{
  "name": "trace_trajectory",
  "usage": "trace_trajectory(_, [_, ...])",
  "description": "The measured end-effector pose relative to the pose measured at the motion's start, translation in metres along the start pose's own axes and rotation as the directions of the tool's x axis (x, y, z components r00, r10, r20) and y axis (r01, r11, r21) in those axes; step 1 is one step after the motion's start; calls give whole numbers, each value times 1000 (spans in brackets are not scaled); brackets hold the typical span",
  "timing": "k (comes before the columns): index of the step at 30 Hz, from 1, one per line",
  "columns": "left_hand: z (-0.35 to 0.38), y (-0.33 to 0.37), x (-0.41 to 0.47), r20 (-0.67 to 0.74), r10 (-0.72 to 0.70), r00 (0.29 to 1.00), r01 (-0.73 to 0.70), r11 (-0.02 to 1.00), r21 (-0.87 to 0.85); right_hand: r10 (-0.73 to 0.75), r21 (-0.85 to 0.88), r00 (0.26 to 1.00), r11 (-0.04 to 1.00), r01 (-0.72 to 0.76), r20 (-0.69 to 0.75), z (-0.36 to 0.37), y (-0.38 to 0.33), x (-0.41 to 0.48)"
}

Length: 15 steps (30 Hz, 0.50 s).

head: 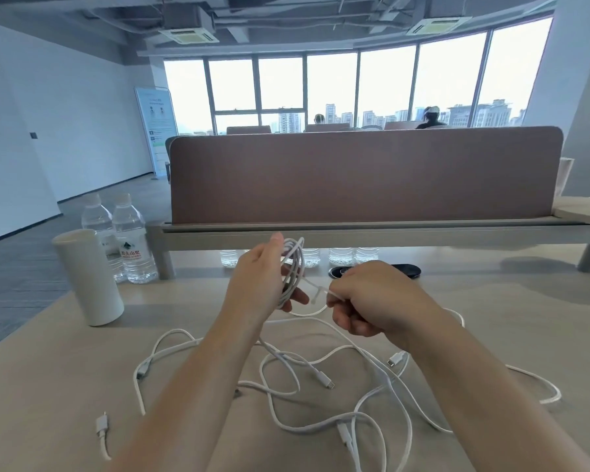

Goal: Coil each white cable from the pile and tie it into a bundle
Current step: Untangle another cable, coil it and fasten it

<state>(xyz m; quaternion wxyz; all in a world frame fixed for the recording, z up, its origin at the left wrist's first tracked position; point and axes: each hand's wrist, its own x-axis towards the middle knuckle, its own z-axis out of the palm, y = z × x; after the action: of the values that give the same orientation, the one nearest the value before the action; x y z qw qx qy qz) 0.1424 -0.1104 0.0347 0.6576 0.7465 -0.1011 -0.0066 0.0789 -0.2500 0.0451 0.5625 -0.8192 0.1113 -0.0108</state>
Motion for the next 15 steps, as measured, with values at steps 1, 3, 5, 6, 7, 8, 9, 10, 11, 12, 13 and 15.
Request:
trace_trajectory(1, [2,1,-2,9,10,1000,-10,1000,5,0,23,1000,1000,0,1,1,0,0])
trace_trajectory(3, [7,1,-5,20,14,1000,-13,1000,-23,-3,70,1000,998,3,2,3,0,-1])
trace_trajectory(5, [11,0,-5,18,3,1000,-1,998,-65,-20,126,1000,992,20,-5,6,0,-1])
trace_trajectory(6, [13,-1,-5,18,-13,1000,14,996,-86,-31,157,999,987,32,-13,8,-1,0])
trace_trajectory(7, [14,-2,-4,27,-35,999,37,993,-114,-42,185,999,982,45,-24,9,-1,0])
trace_trajectory(8, [15,-2,-4,44,-55,998,61,988,-140,-52,203,998,977,59,-38,10,-1,1])
trace_trajectory(9, [16,-2,-3,61,-68,996,77,984,-158,-64,203,997,976,73,-49,11,-1,2])
trace_trajectory(10, [16,-2,-4,69,-67,995,77,984,-162,-75,192,995,978,85,-59,11,0,2])
trace_trajectory(11, [16,-2,-5,67,-55,996,64,986,-152,-87,179,994,979,98,-65,11,1,2])
trace_trajectory(12, [16,-2,-6,62,-34,997,43,990,-135,-99,169,993,980,109,-69,10,2,2])
trace_trajectory(13, [16,-2,-7,56,-11,998,18,993,-115,-110,158,991,980,120,-71,10,3,2])
trace_trajectory(15, [16,-4,-7,38,37,999,-35,998,-57,-137,128,988,981,145,-72,9,3,1])
